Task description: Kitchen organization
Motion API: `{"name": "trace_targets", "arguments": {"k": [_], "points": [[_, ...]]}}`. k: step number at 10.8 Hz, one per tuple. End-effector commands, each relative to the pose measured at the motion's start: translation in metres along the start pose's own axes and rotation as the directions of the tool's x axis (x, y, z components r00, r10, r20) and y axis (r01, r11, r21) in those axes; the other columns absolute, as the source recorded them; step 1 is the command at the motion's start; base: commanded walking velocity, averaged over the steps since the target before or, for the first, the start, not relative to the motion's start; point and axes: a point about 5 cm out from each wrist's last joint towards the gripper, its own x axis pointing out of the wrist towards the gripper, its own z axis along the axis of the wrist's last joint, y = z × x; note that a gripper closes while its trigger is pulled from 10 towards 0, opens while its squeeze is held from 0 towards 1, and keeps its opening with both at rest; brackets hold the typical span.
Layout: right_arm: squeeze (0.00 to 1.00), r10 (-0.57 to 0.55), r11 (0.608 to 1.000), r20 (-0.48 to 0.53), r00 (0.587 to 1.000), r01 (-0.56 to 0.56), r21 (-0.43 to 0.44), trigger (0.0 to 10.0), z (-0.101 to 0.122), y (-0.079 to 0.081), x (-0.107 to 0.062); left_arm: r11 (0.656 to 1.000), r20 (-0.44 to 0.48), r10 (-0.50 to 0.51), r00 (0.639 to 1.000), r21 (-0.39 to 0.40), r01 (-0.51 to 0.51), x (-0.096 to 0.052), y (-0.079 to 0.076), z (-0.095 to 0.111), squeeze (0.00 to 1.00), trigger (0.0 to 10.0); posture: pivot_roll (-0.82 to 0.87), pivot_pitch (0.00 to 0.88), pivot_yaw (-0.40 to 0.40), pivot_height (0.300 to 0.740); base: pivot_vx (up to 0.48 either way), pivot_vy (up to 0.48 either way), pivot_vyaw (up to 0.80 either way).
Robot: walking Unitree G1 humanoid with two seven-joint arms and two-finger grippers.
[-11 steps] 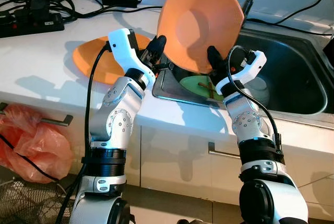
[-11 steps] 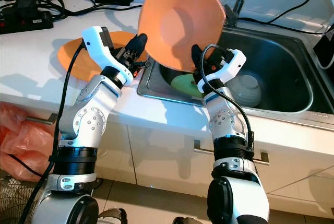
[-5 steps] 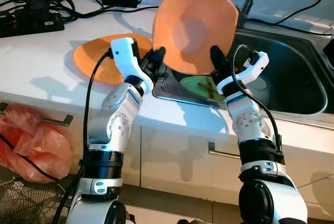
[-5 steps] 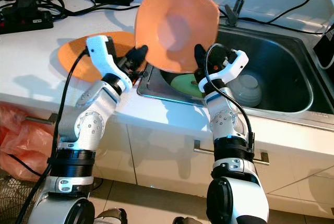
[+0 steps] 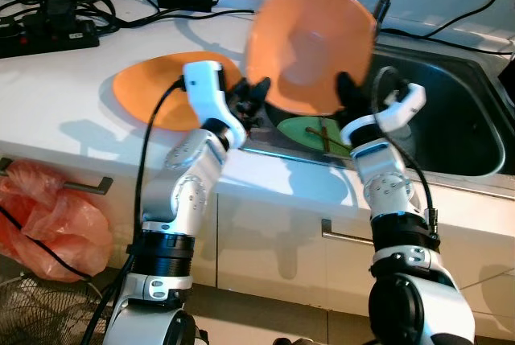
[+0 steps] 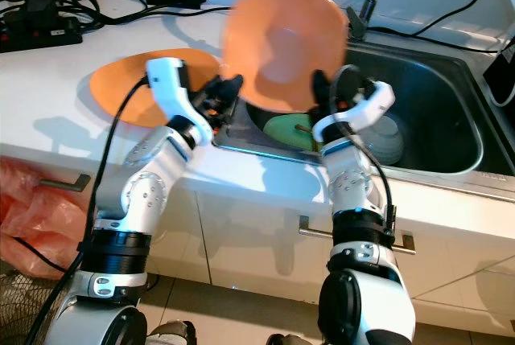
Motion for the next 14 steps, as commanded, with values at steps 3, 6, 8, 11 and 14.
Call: {"name": "trace_targets", "arguments": {"k": [3,6,8,11,14], "points": [[0.0,-0.088,0.996,0.138,0.986,0.09,-0.012,0.0,0.027,-0.006,0.003,0.999,-0.028,-0.04,0.999,0.03,0.041,0.001,-0.008,-0.002,0.0,10.0,0.11,0.082,-0.079,0.74,0.0,0.0,0.0],[0.0,-0.148,0.984,0.174,0.973,0.163,-0.075,0.0,0.032,-0.014,0.002,0.998,-0.048,-0.044,0.998,0.05,0.046,0.0,-0.009,-0.005,0.0,10.0,0.12,0.08,-0.08,0.74,0.0,0.0,0.0],[0.0,-0.178,0.933,0.178,0.968,0.224,-0.281,10.0,0.032,-0.019,0.0,0.997,-0.067,-0.04,0.997,0.07,0.045,-0.001,-0.009,-0.008,0.0,10.0,0.12,0.078,-0.08,0.74,0.0,0.0,0.0],[0.0,-0.181,0.818,0.147,0.973,0.231,-0.527,10.0,0.024,-0.022,-0.001,0.994,-0.084,-0.032,0.996,0.102,0.041,-0.003,-0.008,-0.011,0.0,10.0,0.12,0.076,-0.079,0.74,0.0,0.0,0.0],[0.0,-0.151,0.638,0.085,0.985,0.163,-0.752,10.0,0.012,-0.021,-0.001,0.991,-0.099,-0.026,0.995,0.126,0.038,-0.003,-0.008,-0.014,0.0,10.0,0.12,0.079,-0.08,0.74,0.0,0.0,0.0]]}}
